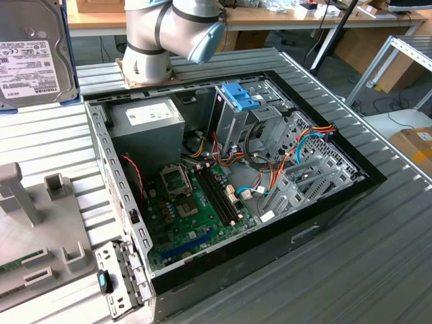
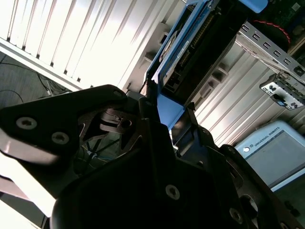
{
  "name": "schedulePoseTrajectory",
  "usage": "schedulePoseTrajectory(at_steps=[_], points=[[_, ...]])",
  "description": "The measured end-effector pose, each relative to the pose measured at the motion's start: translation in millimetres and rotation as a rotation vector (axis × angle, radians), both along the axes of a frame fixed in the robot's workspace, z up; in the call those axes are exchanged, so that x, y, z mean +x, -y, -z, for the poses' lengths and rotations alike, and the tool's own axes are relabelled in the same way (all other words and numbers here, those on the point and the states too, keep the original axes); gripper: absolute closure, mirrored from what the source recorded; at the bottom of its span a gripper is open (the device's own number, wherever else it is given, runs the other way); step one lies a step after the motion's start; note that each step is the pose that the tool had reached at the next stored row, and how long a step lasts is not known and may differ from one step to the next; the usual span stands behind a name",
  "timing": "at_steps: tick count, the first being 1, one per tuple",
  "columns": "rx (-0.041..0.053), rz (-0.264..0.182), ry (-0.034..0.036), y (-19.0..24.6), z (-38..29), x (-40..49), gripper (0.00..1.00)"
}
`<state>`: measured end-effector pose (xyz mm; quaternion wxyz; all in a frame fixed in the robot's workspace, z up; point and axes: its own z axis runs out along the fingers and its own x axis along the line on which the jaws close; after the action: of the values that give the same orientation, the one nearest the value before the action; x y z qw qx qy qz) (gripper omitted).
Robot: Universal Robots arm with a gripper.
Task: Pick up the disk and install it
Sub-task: 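Pick up the disk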
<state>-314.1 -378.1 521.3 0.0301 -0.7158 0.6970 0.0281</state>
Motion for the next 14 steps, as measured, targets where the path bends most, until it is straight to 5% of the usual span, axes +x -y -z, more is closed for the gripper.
schedulePoseTrajectory(at_steps=[6, 14], points=[[0.0, 0.0, 0.0, -0.3, 0.0, 17.8, 0.63], [0.0001, 0.0, 0.0, -0.3, 0.0, 27.0, 0.63]])
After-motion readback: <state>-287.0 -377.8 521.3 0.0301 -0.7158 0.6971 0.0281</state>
